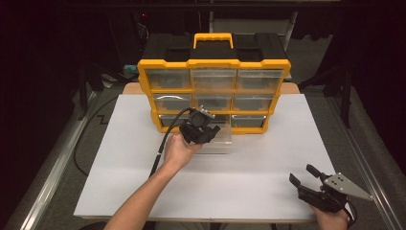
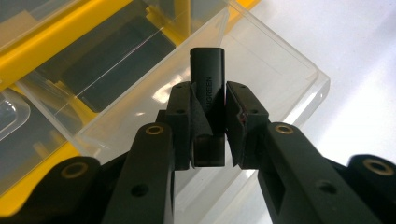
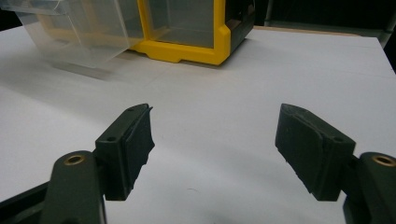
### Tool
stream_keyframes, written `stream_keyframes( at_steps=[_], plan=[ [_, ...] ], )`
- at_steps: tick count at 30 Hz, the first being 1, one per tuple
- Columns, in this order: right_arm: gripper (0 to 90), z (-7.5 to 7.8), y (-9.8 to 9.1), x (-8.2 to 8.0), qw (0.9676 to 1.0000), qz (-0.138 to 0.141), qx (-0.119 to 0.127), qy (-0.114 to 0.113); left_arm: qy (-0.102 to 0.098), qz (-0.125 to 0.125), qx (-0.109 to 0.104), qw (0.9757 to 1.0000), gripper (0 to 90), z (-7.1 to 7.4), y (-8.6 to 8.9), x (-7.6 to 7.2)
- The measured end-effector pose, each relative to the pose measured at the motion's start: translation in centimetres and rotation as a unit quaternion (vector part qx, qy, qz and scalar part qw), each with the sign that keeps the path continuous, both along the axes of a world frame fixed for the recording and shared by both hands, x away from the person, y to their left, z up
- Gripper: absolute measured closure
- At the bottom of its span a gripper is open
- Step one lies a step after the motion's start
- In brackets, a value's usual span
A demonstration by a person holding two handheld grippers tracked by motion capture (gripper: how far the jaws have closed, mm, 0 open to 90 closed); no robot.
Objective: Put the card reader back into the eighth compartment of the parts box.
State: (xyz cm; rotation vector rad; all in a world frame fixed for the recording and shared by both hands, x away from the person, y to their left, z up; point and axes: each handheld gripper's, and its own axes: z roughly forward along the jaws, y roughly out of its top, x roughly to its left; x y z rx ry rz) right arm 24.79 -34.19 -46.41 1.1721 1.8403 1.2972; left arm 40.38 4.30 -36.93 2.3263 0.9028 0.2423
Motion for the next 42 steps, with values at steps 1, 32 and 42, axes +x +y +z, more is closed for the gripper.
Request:
stream_keyframes(
  at_steps=[1, 32, 42],
  plan=[
    [27.2, 0.0, 0.0, 0.0, 1.0000, 0.000, 0.000, 0.000, 0.000, -0.001, 0.001, 1.0000, 72.5, 0.0, 0.0, 0.0],
    [27.3, 0.0, 0.0, 0.1, 1.0000, 0.001, 0.001, 0.001, -0.045, 0.000, -0.022, 0.9987, 42.2, 2.0, 0.8, -3.1],
    [27.3, 0.0, 0.1, 0.1, 1.0000, 0.002, -0.001, 0.002, -0.049, -0.001, -0.033, 0.9983, 41.2, 1.6, 2.0, -4.4]
  ],
)
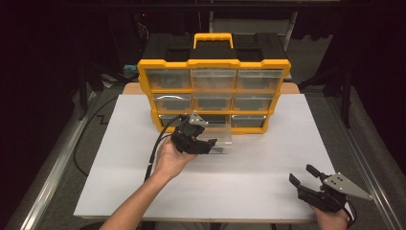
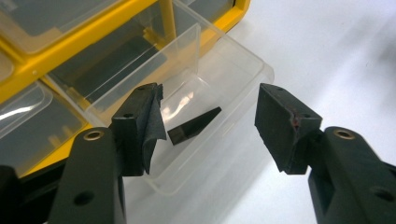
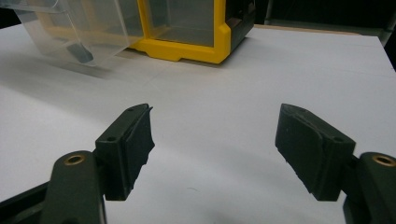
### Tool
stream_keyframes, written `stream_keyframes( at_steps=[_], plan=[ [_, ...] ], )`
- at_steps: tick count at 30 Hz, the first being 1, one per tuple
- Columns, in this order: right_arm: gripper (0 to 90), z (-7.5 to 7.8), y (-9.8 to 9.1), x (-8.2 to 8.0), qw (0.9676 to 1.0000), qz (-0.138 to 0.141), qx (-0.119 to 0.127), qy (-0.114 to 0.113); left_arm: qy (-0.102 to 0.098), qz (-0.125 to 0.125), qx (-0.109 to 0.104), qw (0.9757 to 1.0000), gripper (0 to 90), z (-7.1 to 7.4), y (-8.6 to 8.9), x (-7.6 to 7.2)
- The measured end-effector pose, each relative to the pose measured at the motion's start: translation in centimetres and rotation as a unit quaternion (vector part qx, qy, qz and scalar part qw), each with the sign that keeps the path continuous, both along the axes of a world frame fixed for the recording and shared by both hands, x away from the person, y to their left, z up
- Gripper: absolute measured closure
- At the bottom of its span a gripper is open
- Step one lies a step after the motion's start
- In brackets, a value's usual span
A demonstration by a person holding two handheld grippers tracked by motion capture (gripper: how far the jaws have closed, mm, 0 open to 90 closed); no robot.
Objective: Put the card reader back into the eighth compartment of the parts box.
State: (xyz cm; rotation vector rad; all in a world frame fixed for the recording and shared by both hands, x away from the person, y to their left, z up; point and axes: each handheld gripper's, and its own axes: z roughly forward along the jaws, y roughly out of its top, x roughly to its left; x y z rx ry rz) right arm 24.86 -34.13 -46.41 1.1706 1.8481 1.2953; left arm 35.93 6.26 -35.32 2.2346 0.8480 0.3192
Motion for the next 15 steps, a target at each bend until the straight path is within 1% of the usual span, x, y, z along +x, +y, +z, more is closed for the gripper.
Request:
stream_keyframes(
  at_steps=[4, 8, 13, 15],
  plan=[
    [27.3, 0.0, 0.0, 0.0, 1.0000, -0.003, -0.001, 0.001, 0.000, -0.001, -0.003, 1.0000, 40.9, -0.2, 0.4, -0.4],
    [27.3, 0.0, 0.0, 0.0, 1.0000, -0.001, -0.001, 0.001, 0.001, -0.003, 0.000, 1.0000, 40.4, -0.5, 0.7, -0.8],
    [27.3, 0.0, 0.0, 0.0, 1.0000, -0.003, -0.002, 0.001, -0.006, 0.000, 0.000, 1.0000, 39.1, -0.9, 0.9, -1.5],
    [27.3, 0.0, 0.0, 0.0, 1.0000, -0.003, -0.002, 0.001, -0.008, 0.003, -0.005, 1.0000, 39.1, -1.0, 1.1, -1.8]
  ],
)
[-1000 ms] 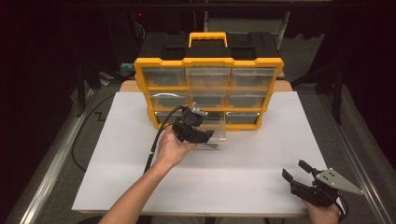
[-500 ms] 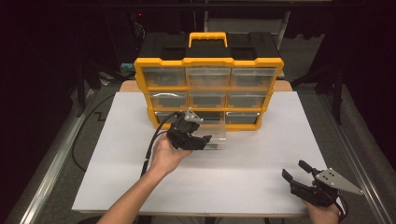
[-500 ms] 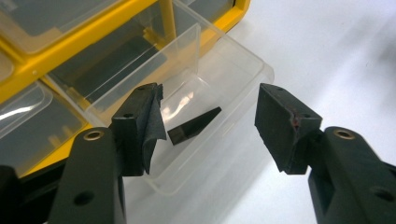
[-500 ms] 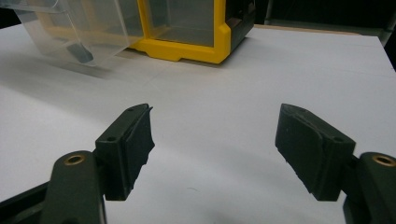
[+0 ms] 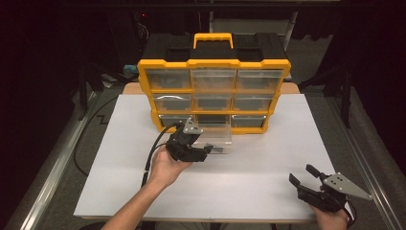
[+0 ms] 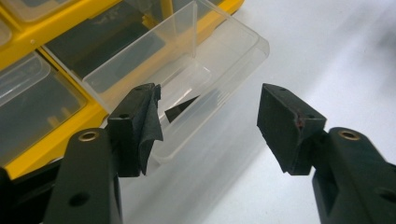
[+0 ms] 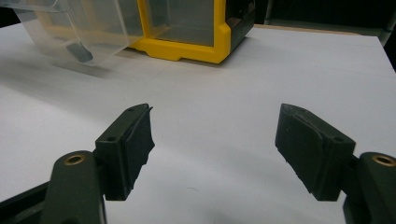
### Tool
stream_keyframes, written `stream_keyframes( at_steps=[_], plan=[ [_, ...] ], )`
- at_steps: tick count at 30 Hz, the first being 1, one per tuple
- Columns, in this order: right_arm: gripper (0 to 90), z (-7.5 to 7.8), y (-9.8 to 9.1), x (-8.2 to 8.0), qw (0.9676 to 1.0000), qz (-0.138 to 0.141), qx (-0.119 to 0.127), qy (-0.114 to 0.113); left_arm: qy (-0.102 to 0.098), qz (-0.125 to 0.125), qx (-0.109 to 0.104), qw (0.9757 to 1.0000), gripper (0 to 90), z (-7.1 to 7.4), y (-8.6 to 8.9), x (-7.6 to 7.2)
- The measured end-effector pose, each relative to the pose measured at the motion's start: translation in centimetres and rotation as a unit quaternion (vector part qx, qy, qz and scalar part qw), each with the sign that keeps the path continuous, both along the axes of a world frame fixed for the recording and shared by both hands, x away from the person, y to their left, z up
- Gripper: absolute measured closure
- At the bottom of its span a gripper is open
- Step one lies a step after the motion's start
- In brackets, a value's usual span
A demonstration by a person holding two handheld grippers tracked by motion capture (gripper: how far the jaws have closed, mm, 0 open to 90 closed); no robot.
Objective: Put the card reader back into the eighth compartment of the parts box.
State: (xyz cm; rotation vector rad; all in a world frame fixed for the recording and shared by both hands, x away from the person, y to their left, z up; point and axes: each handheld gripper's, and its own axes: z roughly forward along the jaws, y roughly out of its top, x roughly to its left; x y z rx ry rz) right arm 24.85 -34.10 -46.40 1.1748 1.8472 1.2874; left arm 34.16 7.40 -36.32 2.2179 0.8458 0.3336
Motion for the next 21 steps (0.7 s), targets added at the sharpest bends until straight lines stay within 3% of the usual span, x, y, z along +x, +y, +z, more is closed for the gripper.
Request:
stream_keyframes(
  at_steps=[6, 11, 21],
  plan=[
    [27.3, 0.0, 0.0, 0.0, 1.0000, 0.000, 0.000, -0.001, 0.003, 0.002, -0.007, 1.0000, 39.0, -0.5, 0.4, -0.6],
    [27.3, 0.0, 0.0, 0.0, 1.0000, 0.000, -0.002, -0.001, -0.010, 0.013, -0.004, 0.9999, 38.2, -1.1, 1.1, -1.2],
    [27.3, 0.0, 0.0, 0.0, 1.0000, 0.000, -0.002, -0.002, -0.006, 0.023, -0.018, 0.9995, 38.3, -1.7, 2.5, -1.8]
  ],
)
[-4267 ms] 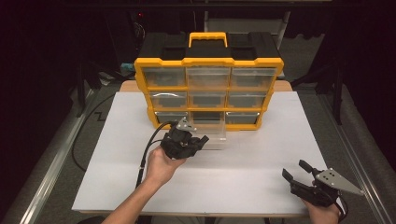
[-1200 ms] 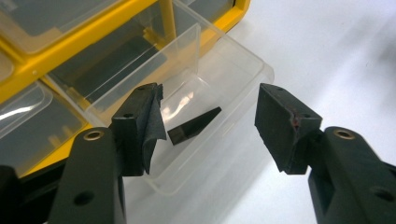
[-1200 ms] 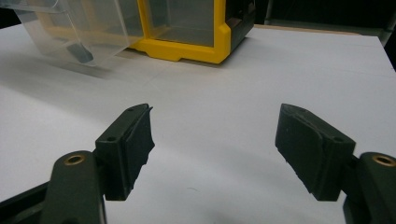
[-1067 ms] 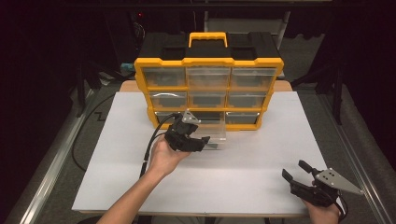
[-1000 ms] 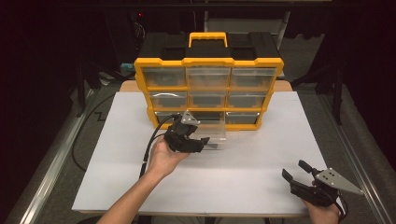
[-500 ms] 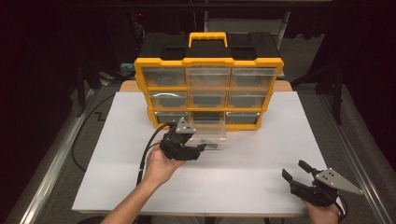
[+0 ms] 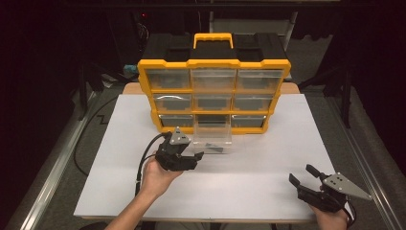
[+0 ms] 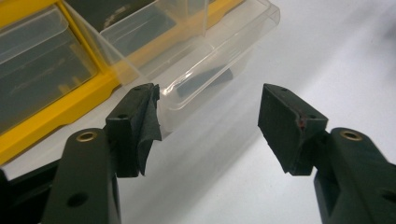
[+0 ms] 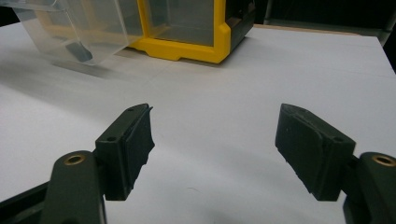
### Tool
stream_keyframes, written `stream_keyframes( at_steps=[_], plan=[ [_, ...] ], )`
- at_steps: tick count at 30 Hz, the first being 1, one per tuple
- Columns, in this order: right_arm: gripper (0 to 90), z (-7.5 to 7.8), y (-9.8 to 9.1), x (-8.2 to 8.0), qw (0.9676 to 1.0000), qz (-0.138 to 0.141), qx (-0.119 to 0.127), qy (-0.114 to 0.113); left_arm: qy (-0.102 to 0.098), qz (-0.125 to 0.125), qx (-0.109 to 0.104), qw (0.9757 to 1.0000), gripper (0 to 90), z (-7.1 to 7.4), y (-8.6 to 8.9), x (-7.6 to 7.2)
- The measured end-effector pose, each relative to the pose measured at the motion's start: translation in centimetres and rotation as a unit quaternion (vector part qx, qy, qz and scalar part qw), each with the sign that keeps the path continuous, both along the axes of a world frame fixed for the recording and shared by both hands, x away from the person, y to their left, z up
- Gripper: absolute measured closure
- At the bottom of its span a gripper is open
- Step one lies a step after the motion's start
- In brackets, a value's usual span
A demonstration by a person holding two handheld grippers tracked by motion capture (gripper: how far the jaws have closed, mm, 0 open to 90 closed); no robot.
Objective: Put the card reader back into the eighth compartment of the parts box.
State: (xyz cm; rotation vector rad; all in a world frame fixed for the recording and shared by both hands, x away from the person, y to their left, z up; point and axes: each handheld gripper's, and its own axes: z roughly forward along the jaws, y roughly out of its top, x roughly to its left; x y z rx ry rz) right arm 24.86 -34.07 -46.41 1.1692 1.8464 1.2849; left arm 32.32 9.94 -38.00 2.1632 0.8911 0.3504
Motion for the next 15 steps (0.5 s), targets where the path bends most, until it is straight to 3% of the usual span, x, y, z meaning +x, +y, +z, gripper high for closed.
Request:
stream_keyframes(
  at_steps=[4, 15],
  plan=[
    [27.3, 0.0, 0.0, 0.0, 1.0000, -0.001, 0.000, 0.001, -0.012, 0.003, 0.015, 0.9998, 38.4, -0.2, 0.2, -0.3],
    [27.3, 0.0, 0.0, 0.0, 1.0000, -0.002, -0.001, 0.001, -0.017, 0.013, 0.007, 0.9998, 38.3, -0.8, 1.4, -1.0]
  ],
)
